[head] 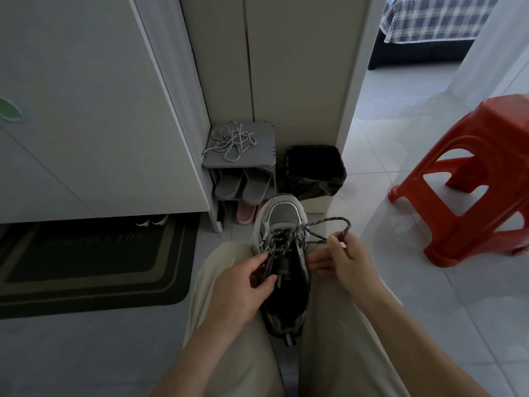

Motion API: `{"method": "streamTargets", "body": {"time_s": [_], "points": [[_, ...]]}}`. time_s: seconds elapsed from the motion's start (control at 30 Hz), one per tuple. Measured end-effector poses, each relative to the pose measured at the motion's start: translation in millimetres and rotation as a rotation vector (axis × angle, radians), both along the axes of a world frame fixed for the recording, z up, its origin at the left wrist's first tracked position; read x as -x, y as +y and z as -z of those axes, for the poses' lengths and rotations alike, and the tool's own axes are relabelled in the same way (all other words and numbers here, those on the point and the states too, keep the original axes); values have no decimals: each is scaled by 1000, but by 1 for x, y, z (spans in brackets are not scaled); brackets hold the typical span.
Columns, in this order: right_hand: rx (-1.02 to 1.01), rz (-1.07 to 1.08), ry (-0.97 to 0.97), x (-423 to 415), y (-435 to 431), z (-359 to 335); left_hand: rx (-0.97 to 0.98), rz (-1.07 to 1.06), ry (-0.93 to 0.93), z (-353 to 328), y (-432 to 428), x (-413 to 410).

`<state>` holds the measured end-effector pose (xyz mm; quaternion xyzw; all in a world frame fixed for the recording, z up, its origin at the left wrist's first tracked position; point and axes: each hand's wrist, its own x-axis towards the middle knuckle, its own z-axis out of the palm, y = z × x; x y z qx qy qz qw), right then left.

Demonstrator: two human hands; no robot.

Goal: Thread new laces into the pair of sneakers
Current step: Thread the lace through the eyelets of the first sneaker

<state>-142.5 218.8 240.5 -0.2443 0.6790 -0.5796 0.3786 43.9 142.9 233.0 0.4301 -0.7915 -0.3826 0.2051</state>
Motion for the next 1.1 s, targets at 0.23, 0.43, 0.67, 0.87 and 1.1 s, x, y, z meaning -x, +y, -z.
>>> {"method": "streamTargets", "body": {"time_s": [0.23, 0.43, 0.67, 0.87, 1.1], "points": [[27, 26, 130, -4, 14, -1, -61, -62, 144, -10, -4, 8], [32, -6, 290, -7, 16, 6, 3, -123, 103, -12, -9, 22], [-32, -97, 677, 6, -6, -7, 141, -98, 2, -14, -20, 28], [-11, -337, 866, 15, -32, -7, 90, -76, -11, -19, -26, 29], [-12, -349, 1113, 15, -35, -9, 2, -51, 16, -23, -23, 22]]}}
